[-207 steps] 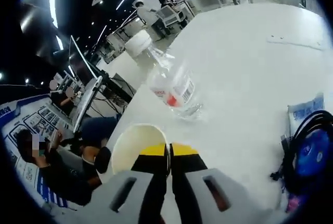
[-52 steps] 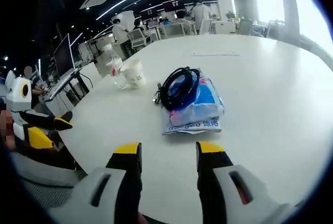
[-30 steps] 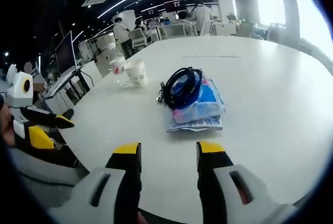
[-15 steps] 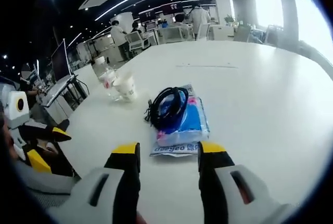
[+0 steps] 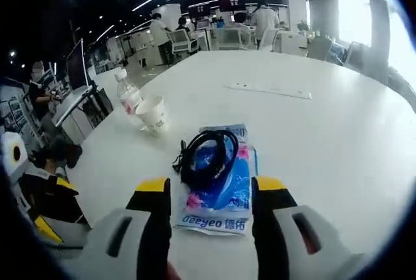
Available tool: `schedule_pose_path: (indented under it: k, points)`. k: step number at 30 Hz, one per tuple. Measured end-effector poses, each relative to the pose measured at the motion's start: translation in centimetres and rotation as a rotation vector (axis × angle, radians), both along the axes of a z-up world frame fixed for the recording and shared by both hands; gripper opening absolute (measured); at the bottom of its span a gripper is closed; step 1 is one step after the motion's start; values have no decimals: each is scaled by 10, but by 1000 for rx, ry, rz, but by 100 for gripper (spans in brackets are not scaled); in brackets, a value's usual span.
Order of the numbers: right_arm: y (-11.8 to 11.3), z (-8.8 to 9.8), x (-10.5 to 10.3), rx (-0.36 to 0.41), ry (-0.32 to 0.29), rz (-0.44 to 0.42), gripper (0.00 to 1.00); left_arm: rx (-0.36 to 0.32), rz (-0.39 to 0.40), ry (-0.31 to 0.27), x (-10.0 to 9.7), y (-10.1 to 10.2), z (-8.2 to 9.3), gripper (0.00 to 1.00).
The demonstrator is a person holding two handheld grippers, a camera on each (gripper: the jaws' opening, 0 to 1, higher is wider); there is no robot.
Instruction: Arrange the tabletop items into an orderly group along one side of the table until the central work area is clear of visible clutter.
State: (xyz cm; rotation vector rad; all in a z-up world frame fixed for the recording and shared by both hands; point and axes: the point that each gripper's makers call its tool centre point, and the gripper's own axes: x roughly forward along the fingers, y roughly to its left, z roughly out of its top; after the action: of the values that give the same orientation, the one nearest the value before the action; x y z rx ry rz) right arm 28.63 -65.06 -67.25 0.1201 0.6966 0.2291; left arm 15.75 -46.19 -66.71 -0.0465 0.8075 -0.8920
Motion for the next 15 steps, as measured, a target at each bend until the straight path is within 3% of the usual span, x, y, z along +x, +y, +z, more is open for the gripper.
schedule_pose_path:
  k: [9,12,15]
  points:
    - [11,-15,22,6,18,-6,45,-12,58,8,6,14,2,65]
    - [7,-22,41,-9,21,-1,45,-8,70,17,7,16,0,64]
    - [6,-17,44,-15,3,-23,43,-17,97,18,8,18,2,64]
